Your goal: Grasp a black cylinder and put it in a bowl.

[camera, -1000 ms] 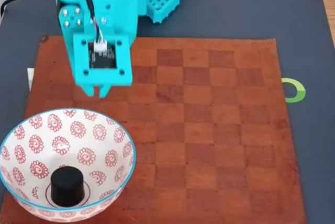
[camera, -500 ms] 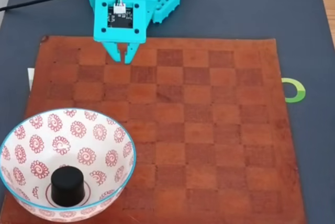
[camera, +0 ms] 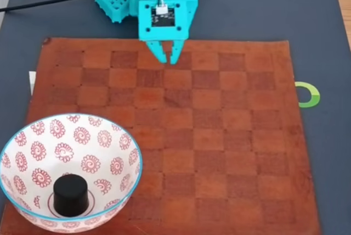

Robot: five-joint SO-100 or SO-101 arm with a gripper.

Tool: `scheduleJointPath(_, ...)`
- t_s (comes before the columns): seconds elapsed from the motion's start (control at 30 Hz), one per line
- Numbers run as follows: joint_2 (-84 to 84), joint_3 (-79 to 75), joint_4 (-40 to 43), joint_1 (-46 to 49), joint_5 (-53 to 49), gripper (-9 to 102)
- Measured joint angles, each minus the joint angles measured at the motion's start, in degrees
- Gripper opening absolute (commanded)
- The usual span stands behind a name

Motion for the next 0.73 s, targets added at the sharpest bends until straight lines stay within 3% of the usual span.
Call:
scheduleJointPath(0.37, 20.65, 11.95, 1.41, 0.09, 0.44, 1)
scheduleJointPath(0.73, 30.67, 15.38, 3.52, 0.0, 0.44, 1)
